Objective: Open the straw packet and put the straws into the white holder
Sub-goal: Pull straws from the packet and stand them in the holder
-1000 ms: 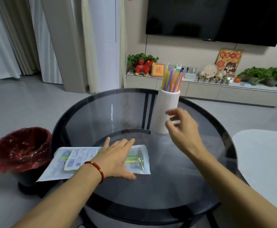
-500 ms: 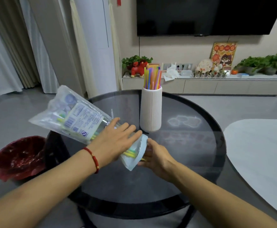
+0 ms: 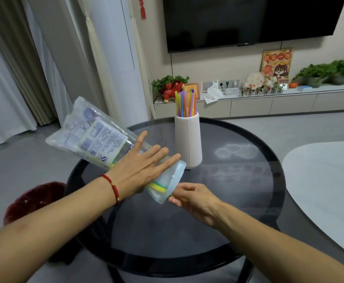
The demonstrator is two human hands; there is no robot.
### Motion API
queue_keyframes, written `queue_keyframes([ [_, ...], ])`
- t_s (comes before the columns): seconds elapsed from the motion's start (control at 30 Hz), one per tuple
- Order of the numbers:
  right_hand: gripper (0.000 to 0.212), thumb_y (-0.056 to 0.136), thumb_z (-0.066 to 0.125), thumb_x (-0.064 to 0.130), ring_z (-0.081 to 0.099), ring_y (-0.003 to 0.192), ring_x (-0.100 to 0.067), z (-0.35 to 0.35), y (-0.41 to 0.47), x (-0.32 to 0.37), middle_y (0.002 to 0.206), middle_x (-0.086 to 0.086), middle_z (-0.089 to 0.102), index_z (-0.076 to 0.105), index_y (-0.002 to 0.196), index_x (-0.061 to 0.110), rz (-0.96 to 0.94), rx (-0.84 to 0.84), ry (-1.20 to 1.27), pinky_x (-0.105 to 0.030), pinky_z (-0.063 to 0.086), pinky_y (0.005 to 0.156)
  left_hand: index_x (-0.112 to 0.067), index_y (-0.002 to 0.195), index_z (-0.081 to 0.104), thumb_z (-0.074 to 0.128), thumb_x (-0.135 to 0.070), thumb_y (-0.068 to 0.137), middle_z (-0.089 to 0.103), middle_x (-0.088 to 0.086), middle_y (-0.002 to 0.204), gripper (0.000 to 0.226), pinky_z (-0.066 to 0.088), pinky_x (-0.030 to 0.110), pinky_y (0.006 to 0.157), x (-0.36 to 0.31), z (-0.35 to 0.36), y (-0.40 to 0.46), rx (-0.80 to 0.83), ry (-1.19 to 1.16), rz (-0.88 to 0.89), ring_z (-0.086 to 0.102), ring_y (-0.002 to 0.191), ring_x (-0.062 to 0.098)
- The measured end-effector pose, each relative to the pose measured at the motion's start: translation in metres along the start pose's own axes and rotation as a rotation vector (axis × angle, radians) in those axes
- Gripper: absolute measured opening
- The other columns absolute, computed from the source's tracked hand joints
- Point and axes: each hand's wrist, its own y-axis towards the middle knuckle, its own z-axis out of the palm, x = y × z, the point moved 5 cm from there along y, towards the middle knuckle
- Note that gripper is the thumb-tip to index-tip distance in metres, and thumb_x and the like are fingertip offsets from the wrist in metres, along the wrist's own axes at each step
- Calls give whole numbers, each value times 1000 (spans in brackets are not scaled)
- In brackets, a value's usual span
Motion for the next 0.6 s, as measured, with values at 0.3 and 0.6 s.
queue_keyframes([
  [0.3, 6, 84, 77, -3, 74, 63, -19, -85, -36, 67, 79, -17, 73, 79, 88, -7, -279, -283, -66, -21, 63, 67, -36, 156, -9, 73, -27, 74, 16, -6, 156, 116, -1, 73, 115, -37, 77, -30, 440, -677, -320, 16, 148, 13],
  [0.6, 29, 79, 80, 41, 76, 71, -21, -61, -97, 139, 83, -12, 80, 85, 94, 16, -626, -356, -597, -22, 62, 67, -40, 155, -6, 49, -91, 65, -9, -1, 168, 118, -14, 63, 117, -63, 78, -12, 436, -1021, -309, -8, 154, 14],
])
